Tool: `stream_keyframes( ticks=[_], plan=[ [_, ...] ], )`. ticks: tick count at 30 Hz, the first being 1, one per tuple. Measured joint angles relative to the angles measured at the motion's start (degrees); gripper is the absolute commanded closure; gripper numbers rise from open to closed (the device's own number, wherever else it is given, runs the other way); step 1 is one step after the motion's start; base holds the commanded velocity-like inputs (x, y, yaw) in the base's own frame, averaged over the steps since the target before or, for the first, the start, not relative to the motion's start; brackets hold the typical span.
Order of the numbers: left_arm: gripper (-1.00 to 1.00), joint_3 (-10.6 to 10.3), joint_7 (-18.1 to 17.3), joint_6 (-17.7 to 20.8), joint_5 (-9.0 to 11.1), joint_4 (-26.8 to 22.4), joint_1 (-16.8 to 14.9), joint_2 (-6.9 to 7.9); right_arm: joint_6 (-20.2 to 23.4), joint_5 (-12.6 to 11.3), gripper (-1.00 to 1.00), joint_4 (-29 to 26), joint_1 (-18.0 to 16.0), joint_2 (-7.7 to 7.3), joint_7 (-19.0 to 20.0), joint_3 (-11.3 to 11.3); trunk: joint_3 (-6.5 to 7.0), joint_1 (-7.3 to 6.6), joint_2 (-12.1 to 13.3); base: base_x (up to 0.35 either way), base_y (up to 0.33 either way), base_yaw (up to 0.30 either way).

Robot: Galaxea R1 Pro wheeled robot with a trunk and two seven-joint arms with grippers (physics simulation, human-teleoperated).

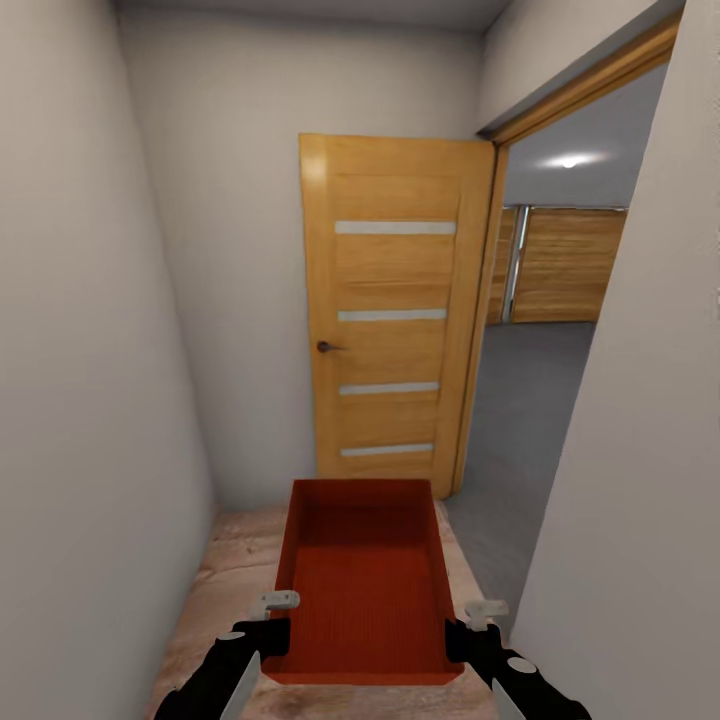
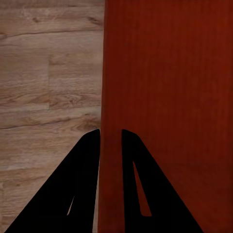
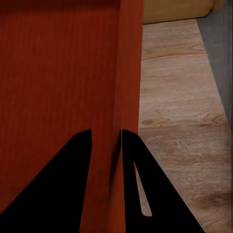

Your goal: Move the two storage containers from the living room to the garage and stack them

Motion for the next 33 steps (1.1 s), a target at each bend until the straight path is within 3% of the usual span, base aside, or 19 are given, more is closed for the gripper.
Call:
stream_keyframes(
  ticks=[27,33],
  plan=[
    [1.0,0.0,0.0,0.0,-0.1,0.0,0.0,-0.03,0.0,0.1,1.0,0.0,0.0,-0.01,0.1,-0.2,0.23,0.0,0.0,0.312,0.176,-0.281],
    [1.0,0.0,0.0,0.0,0.0,-0.1,0.0,-0.01,0.0,0.1,1.0,0.0,0.0,0.0,0.1,-0.2,0.31,0.01,0.0,0.283,0.217,-0.11]
  ],
)
